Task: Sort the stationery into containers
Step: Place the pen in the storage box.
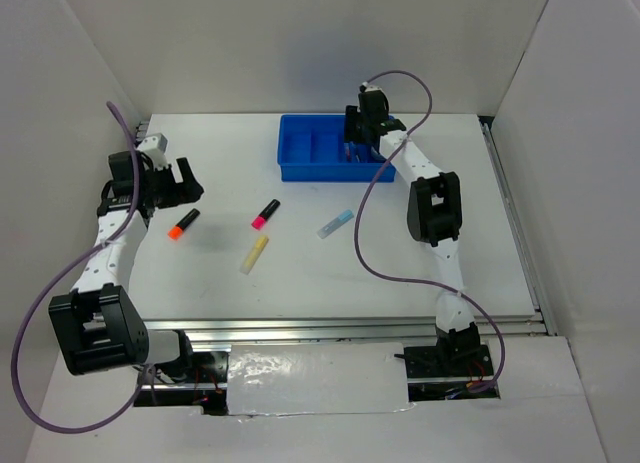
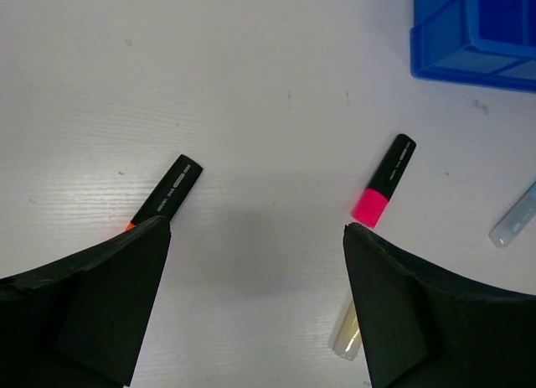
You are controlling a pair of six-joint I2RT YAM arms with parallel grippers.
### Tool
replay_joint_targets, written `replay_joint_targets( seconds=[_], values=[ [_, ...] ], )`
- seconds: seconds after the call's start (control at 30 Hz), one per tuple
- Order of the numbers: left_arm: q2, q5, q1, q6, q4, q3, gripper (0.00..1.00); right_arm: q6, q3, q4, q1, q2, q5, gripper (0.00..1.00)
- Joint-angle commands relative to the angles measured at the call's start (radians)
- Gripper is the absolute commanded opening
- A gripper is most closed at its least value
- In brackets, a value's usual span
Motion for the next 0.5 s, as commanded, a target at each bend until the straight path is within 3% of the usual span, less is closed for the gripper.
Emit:
replay_joint_targets(
  seconds=[0.0,0.2,0.3,0.47],
  values=[
    [0.005,-0.017,0.015,0.075,-0.035,0.030,0.95,-0.004,0.018,-0.003,0.007,-0.074,-0.050,0.61],
    [0.097,-0.137,0.029,0.230,-0.109,0.035,0.84,-0.101,-0.056,-0.078,0.004,-0.257,-0.198,0.62],
    [0.150,-0.167,0.053,0.278,-0.117,0.024,0.84,-0.217,-0.102,-0.138,0.009,-0.372,-0.279,0.64],
    [0.232,-0.149,0.089,0.353,-0.114,0.027,0.81,-0.354,-0.241,-0.215,0.012,-0.507,-0.411,0.69]
  ],
)
